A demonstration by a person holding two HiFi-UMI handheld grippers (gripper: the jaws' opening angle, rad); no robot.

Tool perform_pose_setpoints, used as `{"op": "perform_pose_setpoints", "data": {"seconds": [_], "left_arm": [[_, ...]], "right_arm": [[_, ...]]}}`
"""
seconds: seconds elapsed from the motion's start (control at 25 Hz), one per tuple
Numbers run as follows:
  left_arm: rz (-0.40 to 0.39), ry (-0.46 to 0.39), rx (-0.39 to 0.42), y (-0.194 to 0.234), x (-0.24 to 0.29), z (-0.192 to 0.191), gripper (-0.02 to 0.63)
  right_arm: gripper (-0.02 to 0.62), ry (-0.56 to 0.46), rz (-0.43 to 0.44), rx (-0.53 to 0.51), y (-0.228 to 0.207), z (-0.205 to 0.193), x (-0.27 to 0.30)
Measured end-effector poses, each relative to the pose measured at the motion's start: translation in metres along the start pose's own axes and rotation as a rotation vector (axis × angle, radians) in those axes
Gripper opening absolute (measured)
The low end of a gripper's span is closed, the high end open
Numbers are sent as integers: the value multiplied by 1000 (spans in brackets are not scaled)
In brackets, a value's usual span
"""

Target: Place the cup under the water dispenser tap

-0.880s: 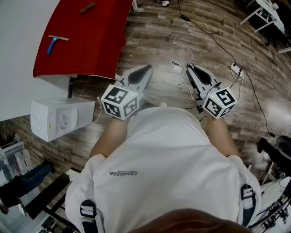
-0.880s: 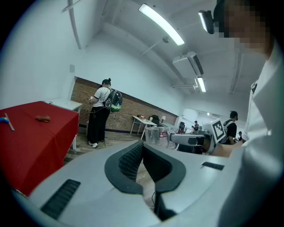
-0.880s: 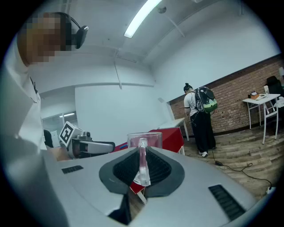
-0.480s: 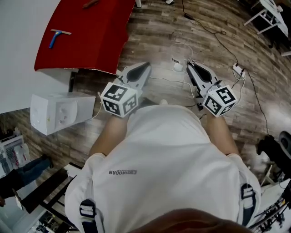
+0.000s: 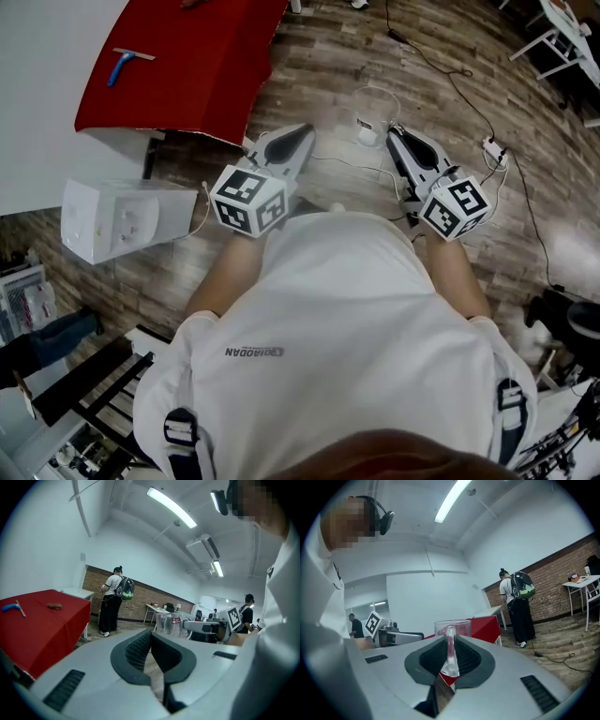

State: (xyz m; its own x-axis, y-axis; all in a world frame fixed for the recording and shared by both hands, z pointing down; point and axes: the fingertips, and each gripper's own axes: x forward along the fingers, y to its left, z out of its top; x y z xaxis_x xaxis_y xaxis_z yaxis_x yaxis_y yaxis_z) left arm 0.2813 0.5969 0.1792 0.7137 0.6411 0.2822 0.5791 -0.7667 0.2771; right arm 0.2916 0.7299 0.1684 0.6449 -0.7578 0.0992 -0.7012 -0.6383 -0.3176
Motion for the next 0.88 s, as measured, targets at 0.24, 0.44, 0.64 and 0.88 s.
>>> {"op": "perform_pose_setpoints", "data": {"seconds": [0.24,0.44,0.64,0.88], "left_arm": [[45,-12,66,-5,-8,2,-5],[83,-33,17,-1,-20,-2,-5],[143,-34,-11,3,-35,-13,-5],[231,-52,-35,16,-59,-14,-5]], "right_arm": [[49,13,33,-1,4,0,2],[49,18,80,-11,12,-2,8],[49,56,113,-2,18,-15,14],[49,77,198,-9,33,-14,35]]}}
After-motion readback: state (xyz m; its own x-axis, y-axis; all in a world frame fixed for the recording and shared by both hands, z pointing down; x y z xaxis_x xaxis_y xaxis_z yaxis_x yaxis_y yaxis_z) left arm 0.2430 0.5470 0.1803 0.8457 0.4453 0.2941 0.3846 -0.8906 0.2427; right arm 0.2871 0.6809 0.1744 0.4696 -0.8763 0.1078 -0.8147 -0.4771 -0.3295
